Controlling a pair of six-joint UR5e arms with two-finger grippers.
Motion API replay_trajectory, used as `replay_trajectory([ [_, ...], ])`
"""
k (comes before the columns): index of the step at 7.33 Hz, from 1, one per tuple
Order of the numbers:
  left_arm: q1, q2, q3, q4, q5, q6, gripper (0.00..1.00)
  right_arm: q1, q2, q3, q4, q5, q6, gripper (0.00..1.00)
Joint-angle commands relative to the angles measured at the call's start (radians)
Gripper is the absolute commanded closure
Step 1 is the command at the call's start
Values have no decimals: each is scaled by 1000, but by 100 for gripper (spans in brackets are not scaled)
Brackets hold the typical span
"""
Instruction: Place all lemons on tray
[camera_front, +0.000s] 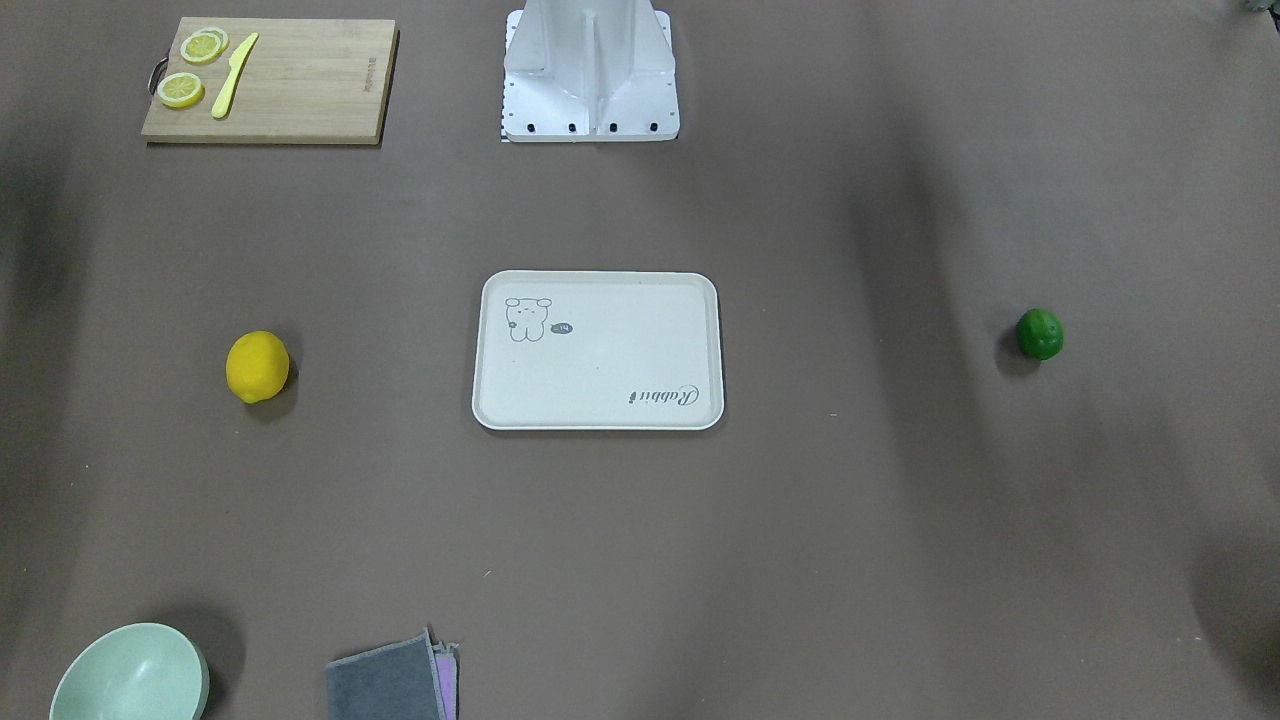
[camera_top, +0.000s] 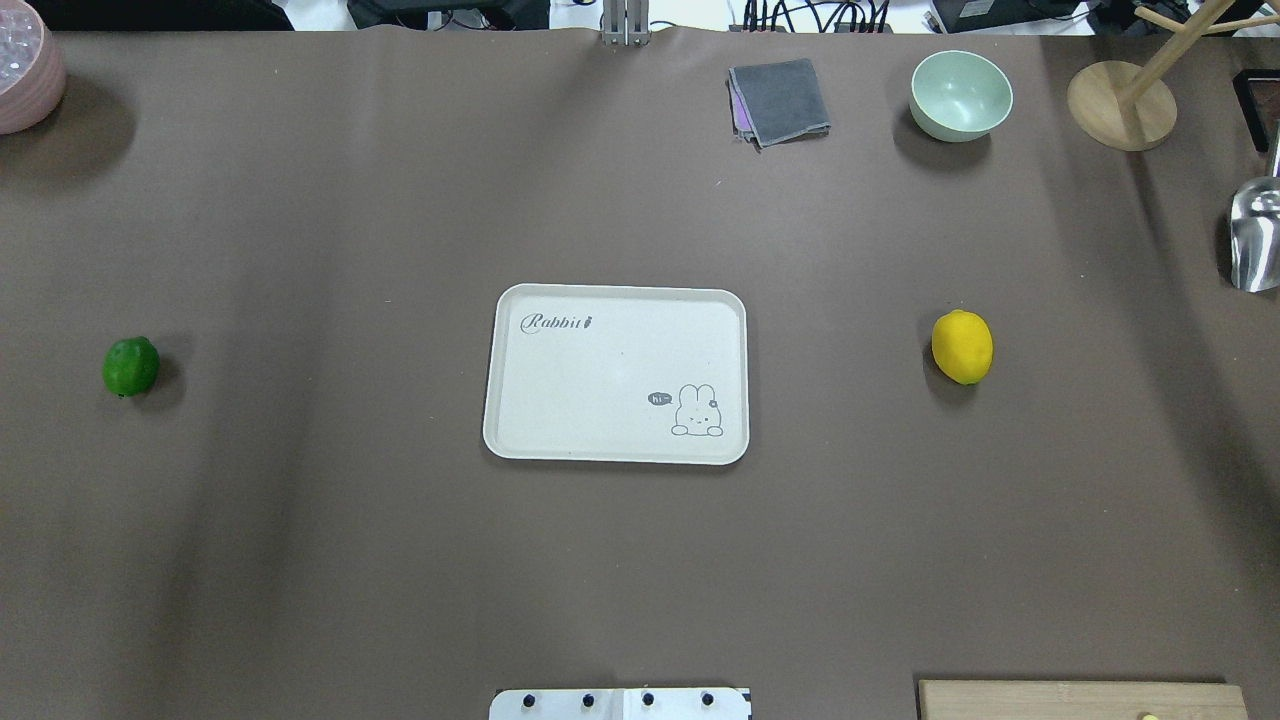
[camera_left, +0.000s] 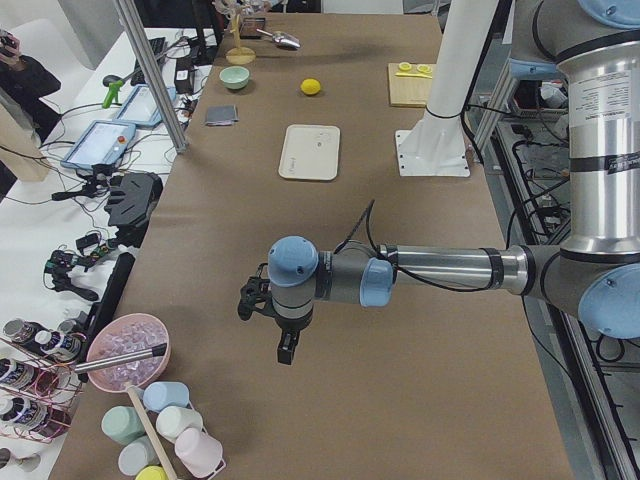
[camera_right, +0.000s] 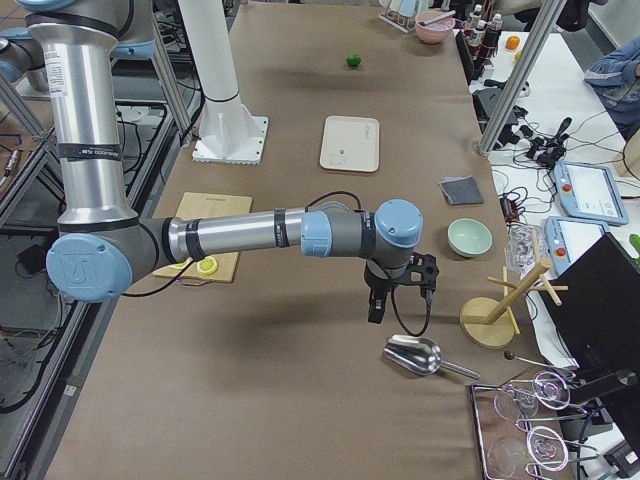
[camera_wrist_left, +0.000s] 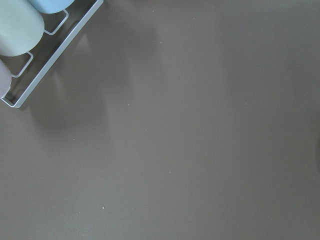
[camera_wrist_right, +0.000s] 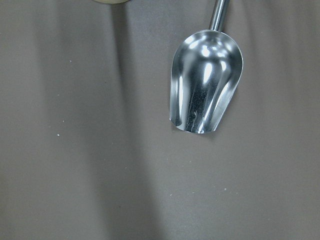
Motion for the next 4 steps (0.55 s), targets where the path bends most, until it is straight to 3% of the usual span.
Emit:
replay_trajectory([
  [1, -1, 2, 0, 0, 0, 0, 2, -1, -1, -3, -7, 3, -4, 0],
  [3, -1, 2, 0, 0, 0, 0, 2, -1, 4, -11, -8, 9, 0, 0],
  [4, -1, 0, 0, 0, 0, 0, 2, -32, 16, 3, -62, 17, 10, 0],
])
